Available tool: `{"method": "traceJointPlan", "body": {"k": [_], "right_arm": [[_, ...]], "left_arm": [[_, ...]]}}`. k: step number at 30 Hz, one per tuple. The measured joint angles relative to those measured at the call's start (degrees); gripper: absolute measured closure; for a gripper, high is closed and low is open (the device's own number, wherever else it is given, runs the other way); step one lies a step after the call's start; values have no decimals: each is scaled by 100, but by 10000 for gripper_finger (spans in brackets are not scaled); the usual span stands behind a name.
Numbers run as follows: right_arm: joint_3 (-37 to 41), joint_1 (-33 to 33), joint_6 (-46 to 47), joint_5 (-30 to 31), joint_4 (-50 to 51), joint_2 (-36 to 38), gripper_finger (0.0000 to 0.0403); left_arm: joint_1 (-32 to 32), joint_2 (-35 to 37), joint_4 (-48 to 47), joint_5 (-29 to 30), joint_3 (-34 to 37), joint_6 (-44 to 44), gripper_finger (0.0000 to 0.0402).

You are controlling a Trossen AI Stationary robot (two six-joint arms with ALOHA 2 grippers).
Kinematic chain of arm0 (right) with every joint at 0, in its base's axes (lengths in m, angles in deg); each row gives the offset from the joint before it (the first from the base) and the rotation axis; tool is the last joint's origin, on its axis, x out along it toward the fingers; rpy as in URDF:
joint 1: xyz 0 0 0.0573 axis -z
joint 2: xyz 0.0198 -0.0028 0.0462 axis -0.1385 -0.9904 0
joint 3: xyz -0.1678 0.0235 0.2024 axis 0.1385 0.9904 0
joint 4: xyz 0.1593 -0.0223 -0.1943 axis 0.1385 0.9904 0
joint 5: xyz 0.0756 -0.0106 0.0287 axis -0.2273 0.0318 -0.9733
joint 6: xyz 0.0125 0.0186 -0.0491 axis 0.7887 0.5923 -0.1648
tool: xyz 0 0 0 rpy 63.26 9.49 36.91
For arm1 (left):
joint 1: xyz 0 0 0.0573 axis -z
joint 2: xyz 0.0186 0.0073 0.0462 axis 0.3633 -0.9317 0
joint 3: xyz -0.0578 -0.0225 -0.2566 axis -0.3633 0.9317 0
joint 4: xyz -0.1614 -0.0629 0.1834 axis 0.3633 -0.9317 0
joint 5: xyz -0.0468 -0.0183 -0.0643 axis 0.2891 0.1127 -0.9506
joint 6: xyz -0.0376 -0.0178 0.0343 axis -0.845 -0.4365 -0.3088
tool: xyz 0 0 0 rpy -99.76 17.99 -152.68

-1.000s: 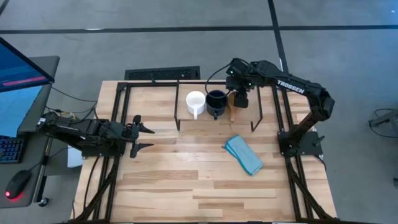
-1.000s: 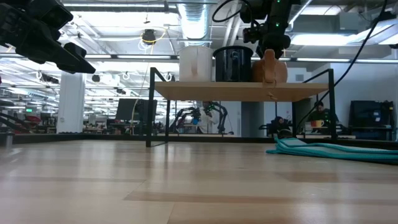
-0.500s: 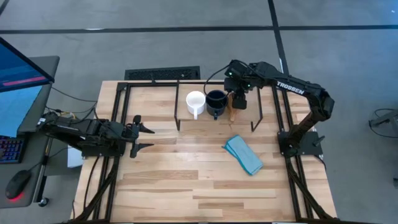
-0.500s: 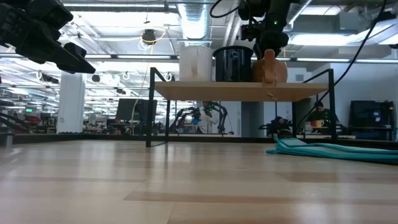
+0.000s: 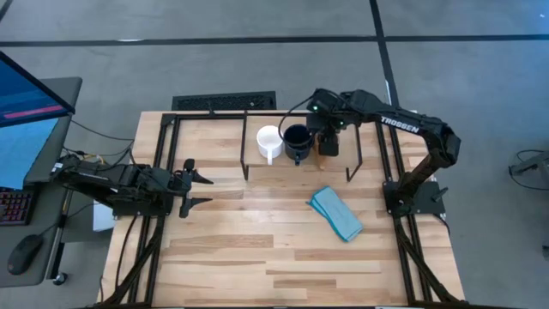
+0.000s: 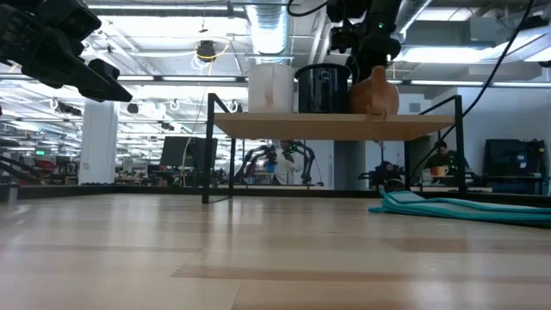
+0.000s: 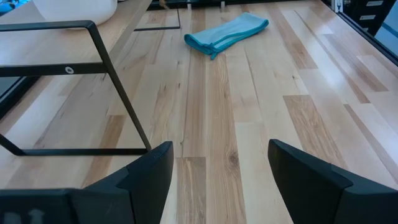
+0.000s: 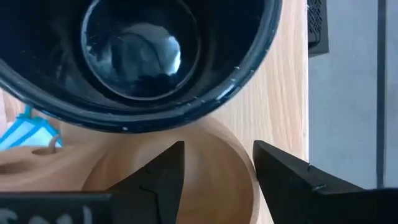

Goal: Stack small to large cups/mugs on shelf
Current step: Put the brown wooden mug on the shelf

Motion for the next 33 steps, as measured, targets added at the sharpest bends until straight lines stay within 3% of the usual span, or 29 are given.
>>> {"method": "traceJointPlan", "body": {"k": [33], "right_arm": [[-6, -1, 177, 46, 62, 270, 193]], "left_arm": [[-1, 0, 0, -3, 0, -38, 148]]}}
